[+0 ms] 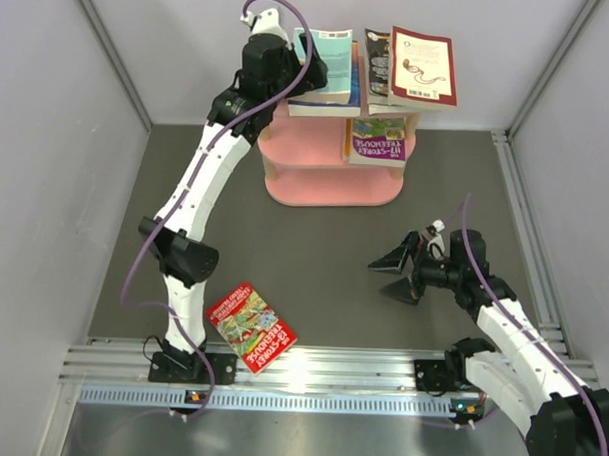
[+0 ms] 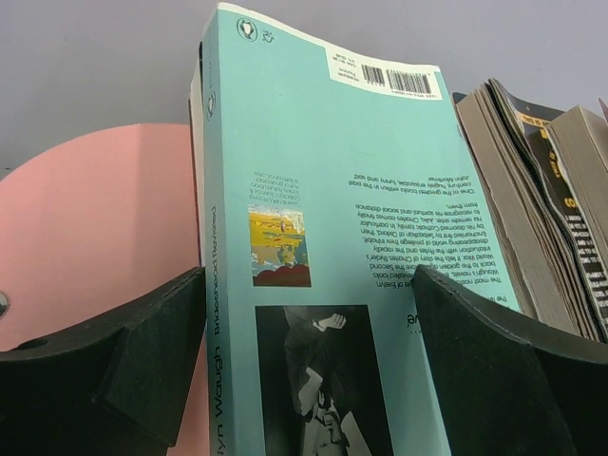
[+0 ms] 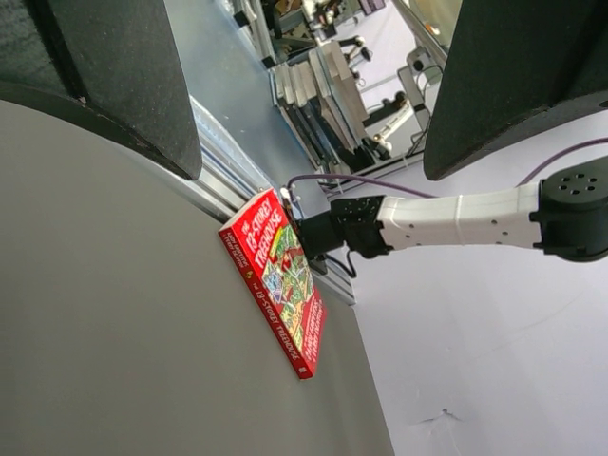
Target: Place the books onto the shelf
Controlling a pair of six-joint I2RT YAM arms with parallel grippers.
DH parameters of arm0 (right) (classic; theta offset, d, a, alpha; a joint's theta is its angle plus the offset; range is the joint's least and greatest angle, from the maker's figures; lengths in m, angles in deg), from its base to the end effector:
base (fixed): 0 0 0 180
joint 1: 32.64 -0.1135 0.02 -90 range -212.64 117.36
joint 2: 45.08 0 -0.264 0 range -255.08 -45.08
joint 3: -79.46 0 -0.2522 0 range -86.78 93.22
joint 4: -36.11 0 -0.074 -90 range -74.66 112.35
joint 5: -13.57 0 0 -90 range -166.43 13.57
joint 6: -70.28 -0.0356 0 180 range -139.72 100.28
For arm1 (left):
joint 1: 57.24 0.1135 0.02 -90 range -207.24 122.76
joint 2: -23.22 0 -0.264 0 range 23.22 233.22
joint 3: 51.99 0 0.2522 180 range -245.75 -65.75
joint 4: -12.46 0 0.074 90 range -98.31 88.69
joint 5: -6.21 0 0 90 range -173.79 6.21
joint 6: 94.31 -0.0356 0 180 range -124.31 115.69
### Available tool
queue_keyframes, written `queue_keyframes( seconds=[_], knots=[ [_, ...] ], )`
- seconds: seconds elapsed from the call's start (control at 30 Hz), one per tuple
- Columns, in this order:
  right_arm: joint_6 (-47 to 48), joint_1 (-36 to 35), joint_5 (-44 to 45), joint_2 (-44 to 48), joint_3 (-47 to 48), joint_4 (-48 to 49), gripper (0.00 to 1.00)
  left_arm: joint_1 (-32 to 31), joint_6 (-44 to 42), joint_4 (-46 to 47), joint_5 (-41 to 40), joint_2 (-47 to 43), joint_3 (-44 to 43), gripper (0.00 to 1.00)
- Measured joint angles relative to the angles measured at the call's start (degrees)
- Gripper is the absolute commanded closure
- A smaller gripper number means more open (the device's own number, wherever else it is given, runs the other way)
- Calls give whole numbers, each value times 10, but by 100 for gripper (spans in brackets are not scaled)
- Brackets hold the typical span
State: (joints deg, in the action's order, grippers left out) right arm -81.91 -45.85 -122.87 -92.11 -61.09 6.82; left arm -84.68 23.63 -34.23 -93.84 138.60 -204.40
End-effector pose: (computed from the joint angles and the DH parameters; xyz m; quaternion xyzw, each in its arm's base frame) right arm 0.1585 0.0637 0.2143 0.1803 0.8211 0.5303 0.1095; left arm 0.3951 -0.1982 0.4856 -0.0598 0.7609 -0.2393 0.6001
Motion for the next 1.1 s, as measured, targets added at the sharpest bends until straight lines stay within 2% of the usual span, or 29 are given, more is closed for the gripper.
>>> queue_keyframes(
  seconds=[0.17, 0.33, 0.5, 0.6, 0.73, 0.83, 0.97, 1.1],
  knots=[
    [0, 0, 0, 2, -2, 1, 0, -8, -7, 0, -34, -4, 2, 1],
    [0, -2, -1, 6, -2, 1, 0, -10, -25, 0, -81, -40, 29, 1],
    [10, -10, 1, 5, -1, -3, 0, -4, -32, -1, -112, -99, 35, 1],
    [26, -17, 6, -7, 15, -17, 0, -2, -26, -8, -130, -170, 78, 1],
    [52, -40, 19, -49, 64, -40, 0, -2, 24, -33, -159, -347, 285, 1],
    [68, -87, 39, -94, 108, -42, 0, -2, 96, -66, -167, -485, 471, 1],
    [86, -184, 74, -183, 161, -27, 0, -2, 210, -149, -150, -600, 664, 1],
    [119, -273, 114, -312, 228, -12, 0, -4, 303, -221, -105, -668, 835, 1]
  ],
)
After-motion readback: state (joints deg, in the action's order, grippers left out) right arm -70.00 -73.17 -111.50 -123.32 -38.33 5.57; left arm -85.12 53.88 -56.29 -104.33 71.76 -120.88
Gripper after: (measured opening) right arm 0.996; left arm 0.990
